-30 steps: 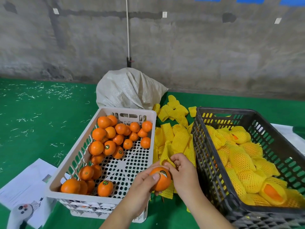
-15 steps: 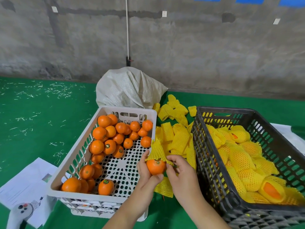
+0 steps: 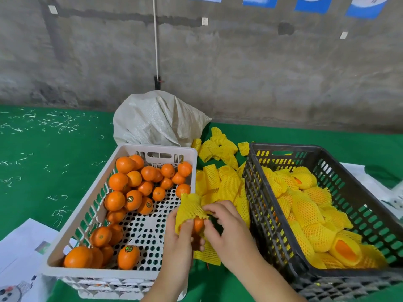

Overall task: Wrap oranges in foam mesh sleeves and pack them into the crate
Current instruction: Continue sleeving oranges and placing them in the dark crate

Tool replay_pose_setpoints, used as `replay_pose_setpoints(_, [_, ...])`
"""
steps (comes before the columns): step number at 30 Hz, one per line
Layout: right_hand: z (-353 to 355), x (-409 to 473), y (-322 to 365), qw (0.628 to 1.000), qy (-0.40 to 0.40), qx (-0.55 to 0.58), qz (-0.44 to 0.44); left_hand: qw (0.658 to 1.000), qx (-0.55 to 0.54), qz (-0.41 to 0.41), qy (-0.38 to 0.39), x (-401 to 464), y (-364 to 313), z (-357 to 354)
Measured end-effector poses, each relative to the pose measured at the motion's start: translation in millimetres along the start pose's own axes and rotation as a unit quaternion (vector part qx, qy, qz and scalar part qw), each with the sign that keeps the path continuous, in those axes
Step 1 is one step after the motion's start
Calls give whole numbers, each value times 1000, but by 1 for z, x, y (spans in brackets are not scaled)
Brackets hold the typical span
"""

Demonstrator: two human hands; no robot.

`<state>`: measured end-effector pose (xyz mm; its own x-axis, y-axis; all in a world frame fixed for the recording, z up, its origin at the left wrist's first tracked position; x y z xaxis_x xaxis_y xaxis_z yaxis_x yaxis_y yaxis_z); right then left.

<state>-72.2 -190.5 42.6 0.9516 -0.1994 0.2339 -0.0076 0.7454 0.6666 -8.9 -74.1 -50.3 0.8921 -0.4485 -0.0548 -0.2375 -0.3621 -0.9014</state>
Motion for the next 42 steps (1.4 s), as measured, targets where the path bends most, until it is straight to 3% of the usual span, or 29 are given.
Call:
replay_pose_setpoints(7, [8, -5, -3, 997, -72, -3, 26, 987, 67, -8, 143, -10, -8, -6])
replay_pose_setpoints(11, [13, -10, 3, 990, -115, -28, 73, 994, 76, -38, 73, -11, -11, -8])
replay_pose_setpoints(14, [0, -17, 8, 989, -93, -30, 109, 995, 84, -45, 25, -4, -9, -3])
replay_pose_setpoints(21, [-17, -20, -9, 996, -52, 70, -1, 996, 83, -26, 23, -5, -5, 1])
replay_pose_setpoints(29, [-20, -28, -22, 996, -22, 84, -31, 990, 126, -62, -3, -11, -11, -3])
replay_pose_setpoints(31, [-17, -28, -25, 980, -22, 185, -74, 987, 139, -76, -5, -11, -15, -4])
replay_pose_setpoints(34, [-13, -23, -24, 927, -27, 347, -140, 981, 172, -86, 37, -6, -17, -9])
replay_pose_setpoints(37, [-28, -16, -9, 917, 87, 352, -165, 979, 175, -80, 70, -8, -11, -14])
replay_pose_setpoints(42, [-23, -17, -7, 916, 75, 351, -181, 987, 116, -26, 104, -6, -5, -16])
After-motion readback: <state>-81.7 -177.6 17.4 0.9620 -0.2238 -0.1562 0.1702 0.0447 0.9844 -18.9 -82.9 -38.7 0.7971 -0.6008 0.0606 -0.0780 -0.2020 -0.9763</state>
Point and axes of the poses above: each hand's wrist, its own x-axis towards the middle knuckle, its own z-axis out of the back of the hand, y = z × x, the point moved 4 cm from there along x, towards the middle knuckle, and after that the axes turned 7 degrees about y, right-handed, at the moved point
